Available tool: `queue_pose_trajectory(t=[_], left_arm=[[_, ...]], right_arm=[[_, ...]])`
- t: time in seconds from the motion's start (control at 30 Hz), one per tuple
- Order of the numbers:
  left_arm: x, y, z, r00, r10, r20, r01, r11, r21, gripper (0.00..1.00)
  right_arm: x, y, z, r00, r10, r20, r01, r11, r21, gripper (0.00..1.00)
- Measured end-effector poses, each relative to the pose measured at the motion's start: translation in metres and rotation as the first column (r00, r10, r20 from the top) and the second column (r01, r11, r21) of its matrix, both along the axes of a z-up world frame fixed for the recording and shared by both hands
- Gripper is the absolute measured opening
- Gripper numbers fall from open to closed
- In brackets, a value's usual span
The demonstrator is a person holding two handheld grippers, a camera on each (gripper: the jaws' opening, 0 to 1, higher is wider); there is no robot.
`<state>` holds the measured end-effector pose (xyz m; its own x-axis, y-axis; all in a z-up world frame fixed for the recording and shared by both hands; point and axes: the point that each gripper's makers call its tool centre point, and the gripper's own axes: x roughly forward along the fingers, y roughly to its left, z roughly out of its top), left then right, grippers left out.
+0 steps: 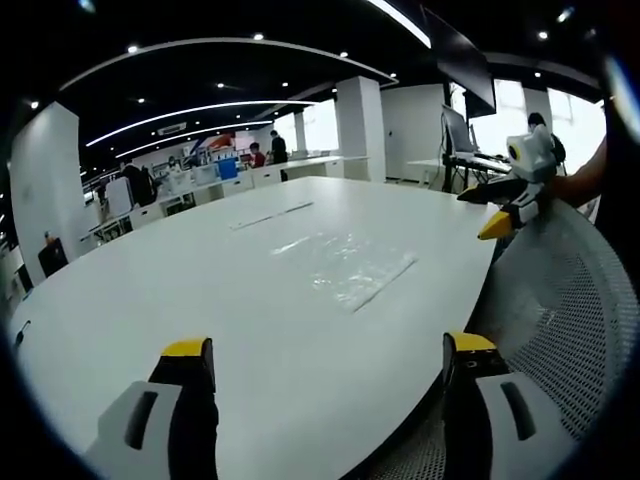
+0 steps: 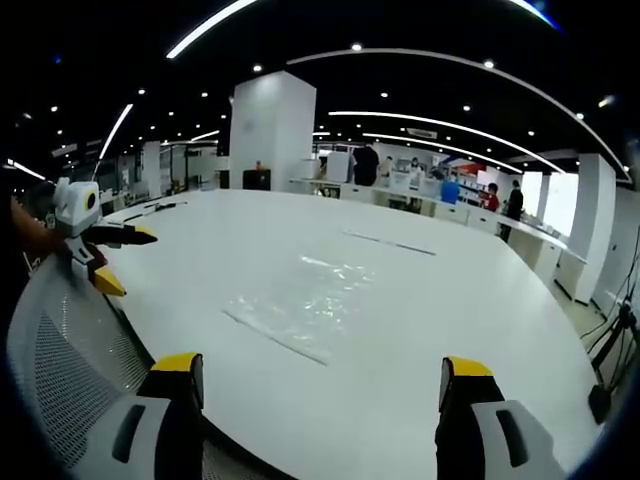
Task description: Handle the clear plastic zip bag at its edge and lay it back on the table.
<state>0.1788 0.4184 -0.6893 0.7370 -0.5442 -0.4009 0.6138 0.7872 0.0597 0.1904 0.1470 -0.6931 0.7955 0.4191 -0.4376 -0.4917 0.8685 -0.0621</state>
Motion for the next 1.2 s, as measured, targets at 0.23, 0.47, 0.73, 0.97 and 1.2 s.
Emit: queue_pose_trajectory(t=[0.23, 0.47, 0.73, 0.97, 1.2], left_arm=[[0.0003, -0.0005, 0.0003, 1.000, 0.002, -0.004, -0.002, 1.000, -0.002, 0.93], [0.0008, 0.0000, -0.0006, 1.000, 0.001, -0.005, -0.001, 1.000, -0.006, 0.93], [0.0009, 0.0007, -0.0014, 1.000, 0.003, -0.009, -0.003, 1.000, -0.014, 0.93], [0.0016, 0.0012, -0.0001, 1.000, 0.011, -0.004, -0.011, 1.000, -0.011, 0.94], [0.0041, 0.0045, 0.0012, 0.999, 0.035, -0.007, -0.035, 0.999, -0.024, 0.93]], right_arm=[[0.0001, -0.0006, -0.0015, 1.000, 0.001, -0.007, -0.001, 1.000, -0.002, 0.99], [0.0000, 0.0004, -0.0009, 1.000, 0.003, -0.008, -0.003, 1.000, -0.001, 0.99], [0.0005, 0.0001, -0.0003, 1.000, 0.001, -0.003, -0.001, 1.000, 0.002, 0.99], [0.0000, 0.0007, 0.0009, 1.000, -0.001, 0.000, 0.001, 1.000, 0.004, 0.99], [0.0001, -0.0002, -0.0003, 1.000, -0.002, -0.004, 0.002, 1.000, 0.007, 0.99]])
